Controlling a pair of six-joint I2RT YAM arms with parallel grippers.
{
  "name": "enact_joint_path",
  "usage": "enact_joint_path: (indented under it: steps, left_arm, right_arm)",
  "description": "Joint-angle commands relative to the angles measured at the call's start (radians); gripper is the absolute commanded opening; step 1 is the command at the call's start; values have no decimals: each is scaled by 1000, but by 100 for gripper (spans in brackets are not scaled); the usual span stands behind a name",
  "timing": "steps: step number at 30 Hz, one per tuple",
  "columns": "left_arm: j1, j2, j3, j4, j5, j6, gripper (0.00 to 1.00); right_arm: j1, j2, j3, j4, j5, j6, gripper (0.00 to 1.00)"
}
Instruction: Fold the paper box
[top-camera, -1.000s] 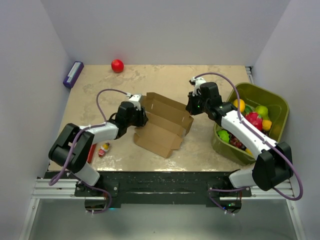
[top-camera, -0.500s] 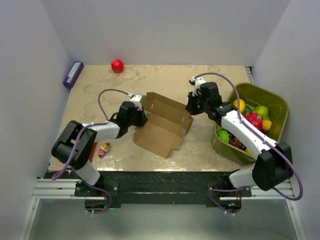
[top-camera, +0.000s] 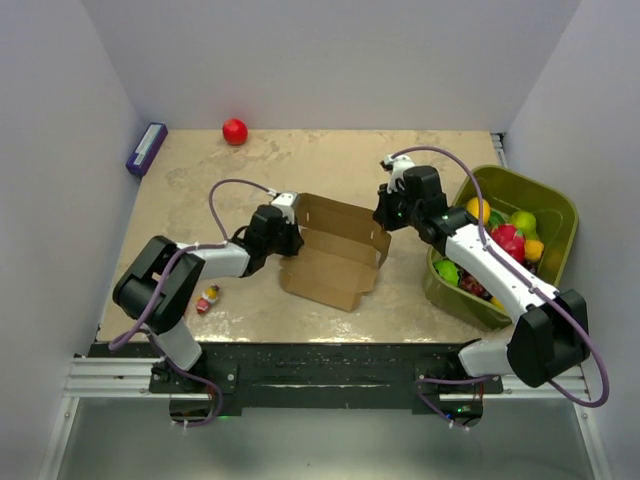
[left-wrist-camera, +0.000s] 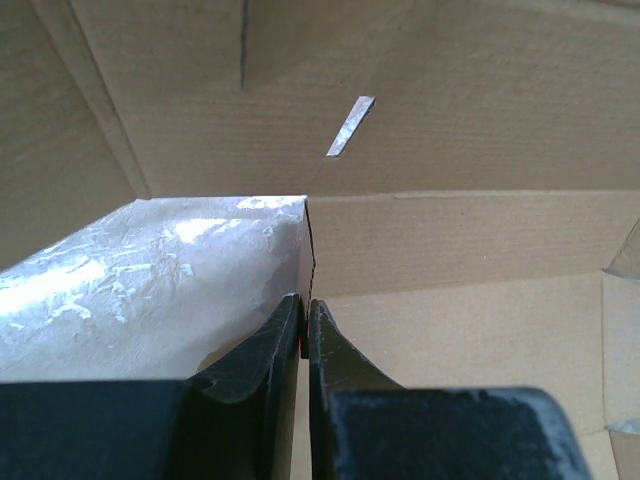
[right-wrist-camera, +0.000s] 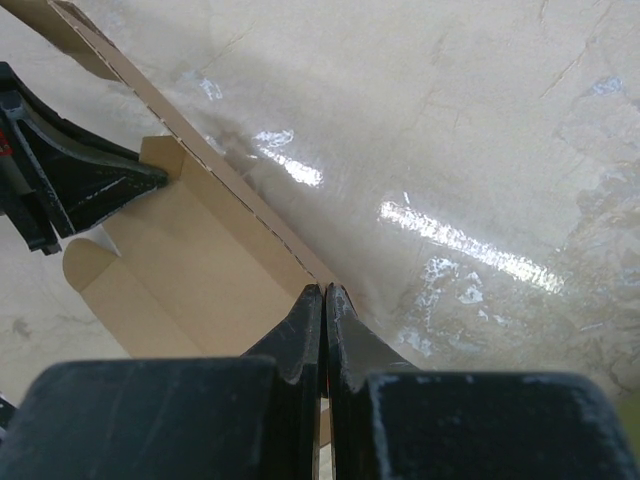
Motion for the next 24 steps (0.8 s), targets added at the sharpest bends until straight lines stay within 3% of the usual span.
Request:
enact_joint_path:
  steps: [1, 6, 8, 13, 17, 18, 20, 24]
  left_arm:
    - [-30, 19, 67, 28, -30, -27, 11]
    - [-61, 49, 97, -15, -108, -21, 8]
    - [-61, 47, 96, -30, -145, -9, 3]
    - [-59, 13, 82, -61, -213, 137, 0]
    - [-56, -29, 61, -81, -197, 246, 0]
    - [-58, -36, 56, -84, -187, 287, 0]
    - [-50, -51, 42, -89, -144, 313, 0]
    - [-33, -76, 10, -81, -90, 359, 0]
  right_arm:
    - [14, -29, -19, 55, -31, 13, 0]
    - [44, -43, -44, 67, 5, 30, 0]
    - [49, -48, -52, 66, 15, 36, 0]
    - [53, -71, -46, 44, 34, 32, 0]
    - [52, -79, -35, 26, 45, 15, 15]
    - [52, -79, -29, 26, 45, 10, 25]
    - [52, -74, -23, 21, 22, -2, 33]
    - [50, -72, 2, 24, 35, -33, 61]
